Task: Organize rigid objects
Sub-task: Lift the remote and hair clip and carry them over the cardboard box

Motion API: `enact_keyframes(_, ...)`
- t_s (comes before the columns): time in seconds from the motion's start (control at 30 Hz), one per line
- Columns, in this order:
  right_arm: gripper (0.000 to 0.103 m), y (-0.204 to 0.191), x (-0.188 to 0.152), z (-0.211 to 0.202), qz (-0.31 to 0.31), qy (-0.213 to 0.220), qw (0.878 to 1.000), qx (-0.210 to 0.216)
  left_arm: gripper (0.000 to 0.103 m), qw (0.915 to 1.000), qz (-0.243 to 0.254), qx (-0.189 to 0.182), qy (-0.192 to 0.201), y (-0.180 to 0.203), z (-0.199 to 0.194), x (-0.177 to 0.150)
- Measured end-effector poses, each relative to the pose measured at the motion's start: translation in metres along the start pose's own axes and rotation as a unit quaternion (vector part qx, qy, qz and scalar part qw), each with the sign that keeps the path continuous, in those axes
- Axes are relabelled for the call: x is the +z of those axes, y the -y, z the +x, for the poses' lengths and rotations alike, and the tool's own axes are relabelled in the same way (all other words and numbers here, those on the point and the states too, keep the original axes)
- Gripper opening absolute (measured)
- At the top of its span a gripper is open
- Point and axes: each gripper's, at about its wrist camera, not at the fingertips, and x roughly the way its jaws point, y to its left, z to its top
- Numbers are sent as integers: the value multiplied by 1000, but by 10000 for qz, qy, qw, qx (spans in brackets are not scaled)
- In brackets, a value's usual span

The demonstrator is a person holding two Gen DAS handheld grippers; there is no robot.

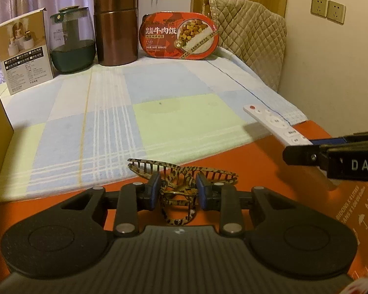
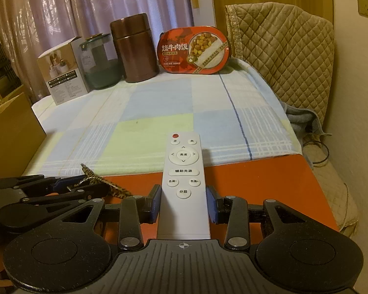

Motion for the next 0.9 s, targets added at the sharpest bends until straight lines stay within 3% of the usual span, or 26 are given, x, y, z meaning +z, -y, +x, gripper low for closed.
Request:
enact_keyframes(0.37,35,-10,3,-20,-49,41,10000,62,25,9996,-195,-51,-183,-4,-37,-13)
enact_keyframes(0.9,35,-41,6,-89,-132,243,9996,104,25,9990,-419,96,141,-7,-126,-2)
